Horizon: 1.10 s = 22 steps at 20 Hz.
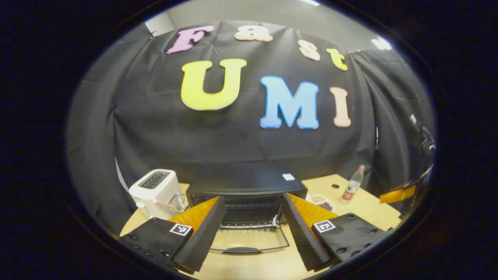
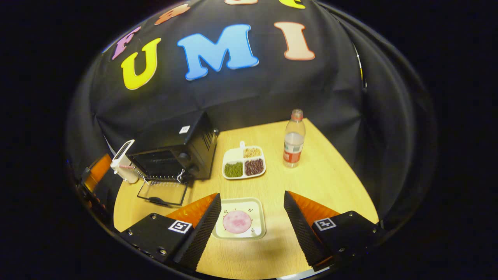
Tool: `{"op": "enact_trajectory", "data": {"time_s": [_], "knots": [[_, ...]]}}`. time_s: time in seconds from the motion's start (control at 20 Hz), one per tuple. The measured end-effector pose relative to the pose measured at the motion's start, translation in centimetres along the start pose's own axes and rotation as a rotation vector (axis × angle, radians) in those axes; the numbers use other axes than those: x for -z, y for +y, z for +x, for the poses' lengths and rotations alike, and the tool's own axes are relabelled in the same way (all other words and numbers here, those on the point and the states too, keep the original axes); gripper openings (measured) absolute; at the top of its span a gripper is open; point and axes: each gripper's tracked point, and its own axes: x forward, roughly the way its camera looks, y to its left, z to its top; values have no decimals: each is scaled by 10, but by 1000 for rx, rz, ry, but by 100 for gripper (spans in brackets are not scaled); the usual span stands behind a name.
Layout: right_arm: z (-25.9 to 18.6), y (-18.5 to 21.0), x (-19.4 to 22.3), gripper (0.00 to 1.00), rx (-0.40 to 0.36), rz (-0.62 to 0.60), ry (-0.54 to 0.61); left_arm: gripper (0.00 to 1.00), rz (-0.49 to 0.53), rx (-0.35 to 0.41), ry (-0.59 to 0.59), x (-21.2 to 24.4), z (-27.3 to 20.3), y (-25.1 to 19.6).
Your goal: Open the electric oven with the left hand, put the food in, and close the electric oven.
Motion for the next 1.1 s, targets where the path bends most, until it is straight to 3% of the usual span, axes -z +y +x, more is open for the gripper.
{"op": "enact_trajectory", "data": {"time_s": [0.15,0.2,0.25,0.3,0.45,0.5,0.55,1.0,1.1], "knots": [[28,-17,25,98,0,38,141,100,-38,-7,-92,-48,-24,-2],[40,-21,37,98,-1,48,192,91,-53,-5,-111,-60,-33,-3],[49,-25,48,98,5,49,247,95,-70,-5,-125,-69,-40,-2],[60,-32,63,98,22,43,312,100,-88,-4,-136,-71,-45,-1],[80,-41,88,99,39,52,447,100,-95,-41,-122,-61,-52,17],[85,-43,92,98,48,52,476,92,-99,-58,-104,-52,-56,22],[92,-45,94,98,60,45,493,100,-110,-71,-86,-45,-60,26],[130,-54,110,99,148,-89,628,100,-114,-186,-19,-16,-92,64],[132,-50,108,89,138,-102,624,100,-119,-196,-20,-15,-94,68]]}}
